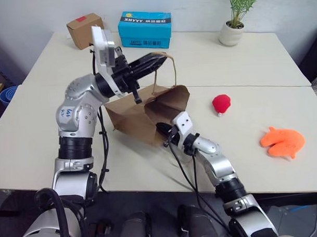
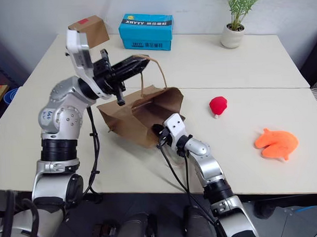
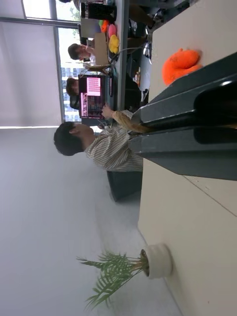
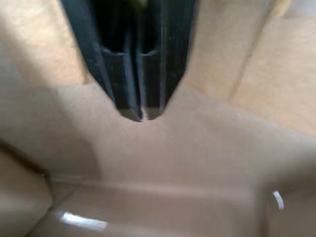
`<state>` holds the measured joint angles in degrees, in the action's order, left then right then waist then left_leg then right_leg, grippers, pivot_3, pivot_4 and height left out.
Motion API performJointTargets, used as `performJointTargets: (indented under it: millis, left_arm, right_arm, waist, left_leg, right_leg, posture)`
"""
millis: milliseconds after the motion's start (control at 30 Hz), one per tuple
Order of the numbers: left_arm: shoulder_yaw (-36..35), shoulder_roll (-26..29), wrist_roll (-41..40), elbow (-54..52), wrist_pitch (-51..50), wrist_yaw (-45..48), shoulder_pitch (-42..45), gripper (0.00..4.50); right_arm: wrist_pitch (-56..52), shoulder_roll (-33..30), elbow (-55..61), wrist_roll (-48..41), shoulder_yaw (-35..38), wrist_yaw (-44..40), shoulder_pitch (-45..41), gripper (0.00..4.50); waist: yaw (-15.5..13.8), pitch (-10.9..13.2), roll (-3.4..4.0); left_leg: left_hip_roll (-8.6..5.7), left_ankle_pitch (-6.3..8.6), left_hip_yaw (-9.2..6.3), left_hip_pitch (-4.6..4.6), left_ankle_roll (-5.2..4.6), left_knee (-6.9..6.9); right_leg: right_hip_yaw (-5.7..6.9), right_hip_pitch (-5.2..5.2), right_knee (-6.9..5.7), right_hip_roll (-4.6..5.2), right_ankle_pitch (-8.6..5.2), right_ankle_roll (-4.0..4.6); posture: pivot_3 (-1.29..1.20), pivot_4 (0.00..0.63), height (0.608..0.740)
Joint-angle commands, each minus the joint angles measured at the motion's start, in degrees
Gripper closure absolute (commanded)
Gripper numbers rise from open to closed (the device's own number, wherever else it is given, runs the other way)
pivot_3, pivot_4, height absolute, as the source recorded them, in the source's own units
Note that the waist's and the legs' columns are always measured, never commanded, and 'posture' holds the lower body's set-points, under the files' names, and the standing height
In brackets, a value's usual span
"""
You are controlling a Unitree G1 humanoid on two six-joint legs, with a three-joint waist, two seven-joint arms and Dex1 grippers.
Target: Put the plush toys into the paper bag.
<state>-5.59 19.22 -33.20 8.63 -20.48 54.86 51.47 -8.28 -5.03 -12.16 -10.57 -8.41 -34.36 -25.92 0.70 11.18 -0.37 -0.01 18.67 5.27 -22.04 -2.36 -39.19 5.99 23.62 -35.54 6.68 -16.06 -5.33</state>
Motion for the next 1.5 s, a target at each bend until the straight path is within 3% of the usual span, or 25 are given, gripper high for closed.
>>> performJointTargets:
  millis: [33,267,333,367,500,633,800,1000,1200,1300,1500]
  left_arm:
    - [-0.2,-0.6,-0.2,-3.5,1.8,-0.8,-0.2,4.50]
    - [1.1,-1.0,0.1,-4.3,2.3,-0.1,-2.3,4.50]
    - [1.7,-1.2,0.6,-3.8,3.0,0.2,-2.5,4.50]
    - [2.0,-1.3,0.8,-3.5,3.4,0.4,-2.6,4.50]
    - [2.9,-2.2,1.6,-2.7,4.6,0.6,-2.6,4.50]
    - [3.8,-2.8,2.6,-2.5,5.7,0.7,-3.1,4.50]
    - [5.2,-2.7,3.9,-3.0,6.6,1.1,-4.5,4.50]
    - [5.3,-2.6,4.3,-5.1,6.1,-0.2,-5.7,4.50]
    - [5.5,-1.9,4.3,-8.1,4.9,-1.5,-7.2,4.50]
    - [5.5,-1.3,4.3,-9.9,4.0,-2.4,-8.2,4.50]
    - [4.7,0.1,3.4,-11.4,2.5,-3.1,-8.8,4.50]
  right_arm:
    - [-2.4,-5.6,9.6,-2.9,0.5,-6.1,2.8,3.23]
    - [-5.7,-16.4,33.0,-14.1,12.4,-8.1,14.8,0.79]
    - [-6.6,-18.1,39.6,-20.6,20.2,-7.8,22.0,0.14]
    - [-6.0,-19.3,42.0,-21.4,24.2,-8.0,26.6,0.03]
    - [-0.9,-19.3,44.0,-21.1,39.2,-7.6,45.0,0.03]
    - [6.1,-15.5,39.9,-18.7,48.9,-6.9,58.0,0.03]
    - [8.7,-14.2,36.3,-15.1,51.5,-4.4,64.1,0.03]
    - [-10.7,-29.0,33.5,-15.9,49.3,2.6,51.9,0.03]
    - [-24.2,-40.9,19.7,-13.8,41.6,2.3,36.6,0.03]
    - [-25.5,-44.1,11.4,-11.7,36.8,0.6,30.2,0.63]
    - [-25.4,-46.5,6.9,-12.0,32.8,-5.3,23.3,2.67]
  waist:
    - [-0.2,0.0,0.00]
    - [-0.8,0.0,0.02]
    - [-1.1,0.0,0.03]
    - [-1.4,0.0,0.03]
    - [-2.5,0.0,0.01]
    - [-2.3,0.0,0.01]
    - [-1.5,0.0,0.02]
    - [-0.5,0.0,0.03]
    - [-1.8,0.0,0.03]
    - [-2.1,0.0,0.03]
    - [-2.0,0.0,-0.07]
  left_leg:
    - [-0.01,0.00,0.02,-0.02,0.00,0.00]
    - [-0.01,0.03,-0.03,-0.06,0.01,0.01]
    - [0.00,0.02,-0.04,-0.05,0.01,0.01]
    - [0.02,0.03,-0.06,-0.06,0.02,0.04]
    - [-0.03,0.06,0.00,-0.03,-0.03,0.05]
    - [-0.08,0.10,0.14,0.05,-0.19,0.05]
    - [0.01,0.21,0.36,0.41,-0.15,0.17]
    - [0.21,0.28,0.70,0.71,-0.07,0.18]
    - [0.34,0.28,0.67,0.71,0.03,0.17]
    - [0.32,0.28,0.70,0.61,-0.01,0.10]
    - [0.25,0.25,0.73,0.62,-0.11,0.07]
  right_leg:
    - [0.00,0.03,0.00,0.01,0.00,0.00]
    - [0.00,0.02,0.09,0.02,0.00,-0.01]
    - [0.01,0.02,0.06,0.00,0.01,-0.01]
    - [0.02,0.02,0.09,-0.01,0.00,-0.01]
    - [0.05,-0.03,0.16,-0.05,0.02,-0.03]
    - [0.02,-0.12,0.29,-0.04,0.11,-0.20]
    - [-0.17,-0.27,0.48,-0.02,0.11,-0.19]
    - [-0.84,-0.27,0.39,0.13,0.10,-0.09]
    - [-0.80,-0.24,0.30,-0.02,0.00,0.10]
    - [-0.73,-0.20,0.30,-0.04,0.01,0.08]
    - [-0.69,-0.28,0.41,-0.04,0.07,-0.04]
  posture:
    - [0.00,0.150,0.740]
    - [0.00,0.150,0.740]
    - [0.00,0.150,0.740]
    - [0.00,0.150,0.740]
    - [0.00,0.150,0.740]
    - [0.00,0.150,0.740]
    - [0.00,0.150,0.740]
    - [0.00,0.150,0.740]
    - [0.00,0.150,0.740]
    - [0.00,0.150,0.740]
    - [0.00,0.150,0.740]
